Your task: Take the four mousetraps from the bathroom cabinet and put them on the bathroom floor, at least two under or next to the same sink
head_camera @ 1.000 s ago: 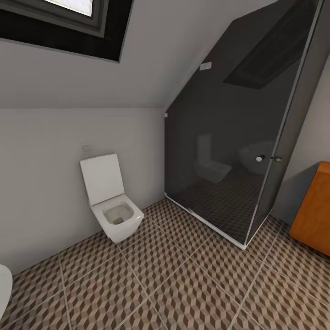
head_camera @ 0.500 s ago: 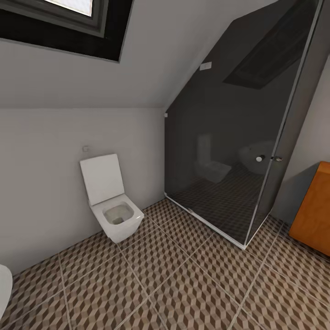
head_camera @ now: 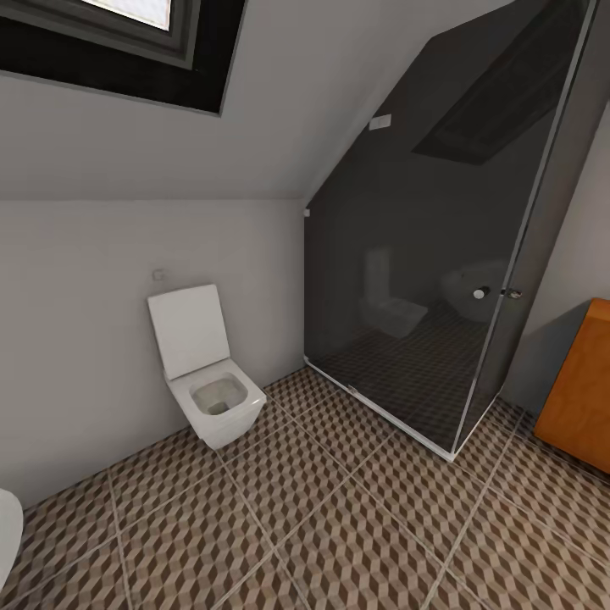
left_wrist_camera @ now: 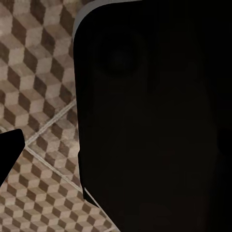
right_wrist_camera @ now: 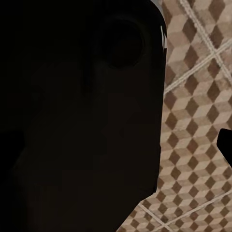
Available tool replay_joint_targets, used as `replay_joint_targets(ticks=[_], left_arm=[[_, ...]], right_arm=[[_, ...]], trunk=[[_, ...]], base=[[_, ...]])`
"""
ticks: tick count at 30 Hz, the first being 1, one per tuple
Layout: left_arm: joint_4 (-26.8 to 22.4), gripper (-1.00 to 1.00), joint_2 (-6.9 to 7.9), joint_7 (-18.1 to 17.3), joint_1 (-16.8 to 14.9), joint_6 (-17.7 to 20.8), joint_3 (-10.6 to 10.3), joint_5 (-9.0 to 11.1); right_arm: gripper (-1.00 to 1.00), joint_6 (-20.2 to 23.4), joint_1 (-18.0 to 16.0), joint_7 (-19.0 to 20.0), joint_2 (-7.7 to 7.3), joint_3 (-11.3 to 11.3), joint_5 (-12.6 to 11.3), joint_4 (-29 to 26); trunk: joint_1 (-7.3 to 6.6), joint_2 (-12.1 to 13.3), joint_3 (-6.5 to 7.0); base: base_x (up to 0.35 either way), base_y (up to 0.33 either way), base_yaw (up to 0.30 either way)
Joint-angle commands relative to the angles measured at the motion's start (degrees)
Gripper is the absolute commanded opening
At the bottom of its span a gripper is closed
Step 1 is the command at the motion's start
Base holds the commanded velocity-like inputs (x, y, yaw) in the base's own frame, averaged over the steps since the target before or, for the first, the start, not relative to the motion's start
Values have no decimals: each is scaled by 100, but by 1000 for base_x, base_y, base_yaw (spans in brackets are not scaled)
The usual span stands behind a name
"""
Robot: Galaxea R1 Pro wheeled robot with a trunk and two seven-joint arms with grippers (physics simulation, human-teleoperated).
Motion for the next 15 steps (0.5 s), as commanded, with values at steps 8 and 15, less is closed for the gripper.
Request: replay_joint_targets(ticks=[8, 15], left_arm=[[-4, 100, 0, -1, -1, -3, -4, -1], [-4, 100, 0, -1, -1, -3, -5, -1]], right_arm=[[100, -73, -1, -1, 0, -21, -23, -1], [100, -112, -3, -1, 0, -24, -37, -1]], trunk=[[0, -3, 0], [0, -3, 19]], base=[[0, 0, -32], [0, 0, -172]])
